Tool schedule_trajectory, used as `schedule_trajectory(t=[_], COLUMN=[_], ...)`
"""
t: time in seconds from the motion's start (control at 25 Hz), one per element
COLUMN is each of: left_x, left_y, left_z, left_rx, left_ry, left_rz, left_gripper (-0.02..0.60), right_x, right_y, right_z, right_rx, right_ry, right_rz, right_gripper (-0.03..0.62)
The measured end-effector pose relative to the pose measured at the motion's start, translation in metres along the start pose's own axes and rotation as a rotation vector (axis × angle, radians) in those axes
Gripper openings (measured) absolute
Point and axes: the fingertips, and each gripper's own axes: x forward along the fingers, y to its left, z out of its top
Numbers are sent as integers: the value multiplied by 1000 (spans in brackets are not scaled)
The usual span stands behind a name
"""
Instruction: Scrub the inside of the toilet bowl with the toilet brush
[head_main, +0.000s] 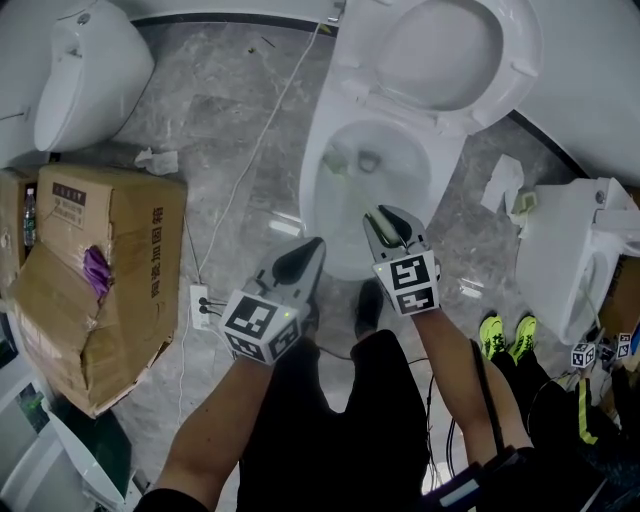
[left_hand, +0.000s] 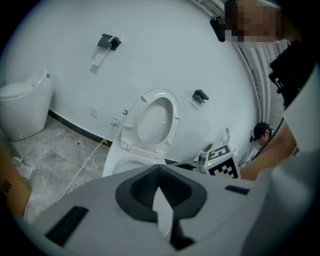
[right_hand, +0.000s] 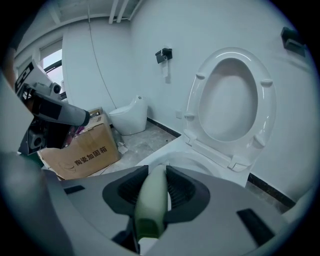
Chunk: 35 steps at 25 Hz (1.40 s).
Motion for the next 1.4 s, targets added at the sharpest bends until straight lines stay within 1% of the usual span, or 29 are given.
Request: schedule_trajectory(t=[0.12, 0.4, 0.6, 0.76, 0.92, 1.08, 1.24, 1.4], left_x=[8, 21, 22, 25, 31, 41, 52, 56], left_y=[0, -7, -14, -19, -20, -20, -20, -16], left_z=[3, 11, 10, 7, 0, -7, -12, -17], left_rx=[-11, 5, 8, 4, -15, -23, -13, -16], left_ry=[-2, -3, 4, 10, 14, 19, 28, 37], left_rz=[4, -16, -21, -20, -10, -13, -19, -20], left_gripper=[9, 9, 9, 9, 9, 9, 9, 9], right_x=[2, 1, -5, -12, -14, -8, 2, 9], right_y=[-10, -30, -32, -37, -51, -66, -79, -90], right_z=[3, 3, 4, -8, -23, -38, -48, -61], right_rx=[9, 32, 40, 39, 60, 73, 55, 58], right_ry=[-6, -11, -16, -3, 24, 45, 70, 102], right_rz=[-16, -57, -64, -81, -112, -145, -152, -168], right_gripper=[117, 117, 117, 117, 118, 117, 117, 117])
